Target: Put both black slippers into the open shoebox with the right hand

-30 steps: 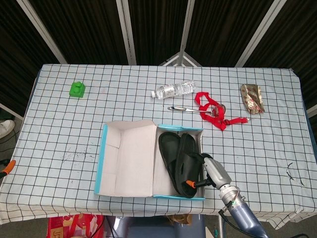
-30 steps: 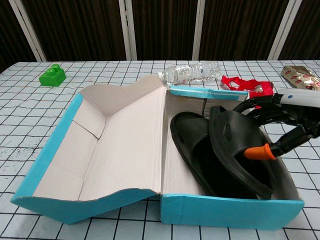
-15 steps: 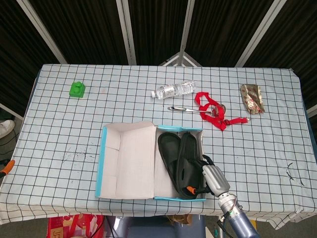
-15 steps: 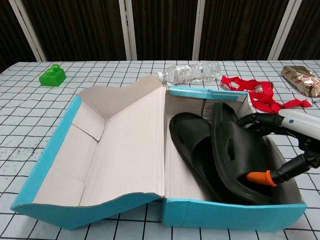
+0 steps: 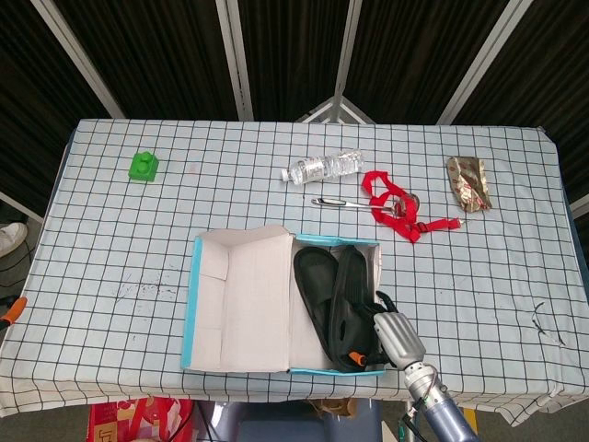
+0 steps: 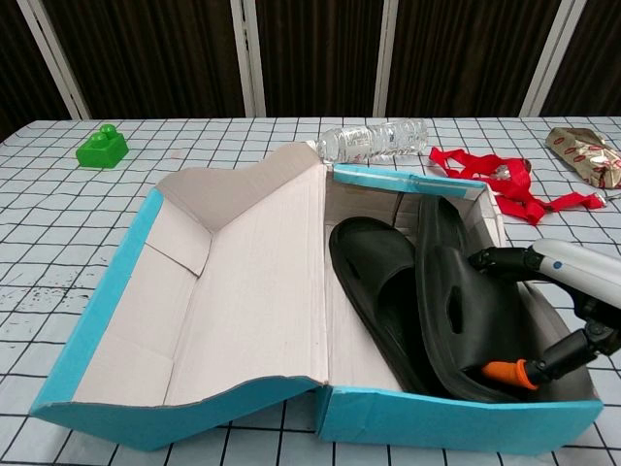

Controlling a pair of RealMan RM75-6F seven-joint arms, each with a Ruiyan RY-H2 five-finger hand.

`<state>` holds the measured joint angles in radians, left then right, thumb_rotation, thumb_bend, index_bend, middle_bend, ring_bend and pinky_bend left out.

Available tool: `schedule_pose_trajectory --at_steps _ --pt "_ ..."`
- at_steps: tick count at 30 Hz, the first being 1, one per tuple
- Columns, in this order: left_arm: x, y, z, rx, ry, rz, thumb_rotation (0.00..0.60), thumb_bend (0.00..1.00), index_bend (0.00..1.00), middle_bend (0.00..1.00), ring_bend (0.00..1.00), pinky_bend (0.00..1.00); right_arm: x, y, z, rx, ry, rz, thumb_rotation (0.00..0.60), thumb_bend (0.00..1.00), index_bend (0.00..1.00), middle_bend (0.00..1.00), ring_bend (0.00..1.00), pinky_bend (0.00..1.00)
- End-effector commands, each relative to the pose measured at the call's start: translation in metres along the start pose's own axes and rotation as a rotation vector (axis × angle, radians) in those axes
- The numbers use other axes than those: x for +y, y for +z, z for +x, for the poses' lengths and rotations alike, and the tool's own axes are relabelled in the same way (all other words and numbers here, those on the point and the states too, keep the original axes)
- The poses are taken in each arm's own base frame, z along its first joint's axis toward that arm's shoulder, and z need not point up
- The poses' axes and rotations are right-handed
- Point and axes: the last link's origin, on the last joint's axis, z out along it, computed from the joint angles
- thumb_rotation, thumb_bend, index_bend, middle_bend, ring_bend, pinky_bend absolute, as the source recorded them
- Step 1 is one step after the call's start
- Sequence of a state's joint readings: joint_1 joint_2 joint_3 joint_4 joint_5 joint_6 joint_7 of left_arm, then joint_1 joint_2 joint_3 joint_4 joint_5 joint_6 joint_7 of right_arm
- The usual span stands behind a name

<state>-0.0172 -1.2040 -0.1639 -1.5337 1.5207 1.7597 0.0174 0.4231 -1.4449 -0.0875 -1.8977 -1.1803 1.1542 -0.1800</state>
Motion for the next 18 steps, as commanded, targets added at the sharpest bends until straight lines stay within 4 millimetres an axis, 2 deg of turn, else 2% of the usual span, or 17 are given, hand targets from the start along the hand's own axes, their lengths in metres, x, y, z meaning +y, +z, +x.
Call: schedule_pose_trajectory --at_steps 1,13,18 --pt "0.000 0.000 0.000 0.000 0.000 0.000 0.600 0.07 0.14 0.00 0.00 0.10 0.001 -0.001 -0.003 -0.011 -0.021 0.001 0.600 0.43 0.64 0.41 0.26 0.09" --pt "0.000 0.000 0.000 0.000 0.000 0.001 0.600 0.07 0.14 0.00 0.00 0.10 -0.006 -0.005 -0.005 -0.036 -0.073 0.011 0.600 0.43 0.65 0.41 0.26 0.09" --pt "-0.001 0.000 0.001 0.002 -0.002 0.005 0.600 0.07 0.14 0.00 0.00 0.10 -0.014 -0.006 0.002 -0.057 -0.032 0.007 0.600 0.43 0.65 0.41 0.26 0.09"
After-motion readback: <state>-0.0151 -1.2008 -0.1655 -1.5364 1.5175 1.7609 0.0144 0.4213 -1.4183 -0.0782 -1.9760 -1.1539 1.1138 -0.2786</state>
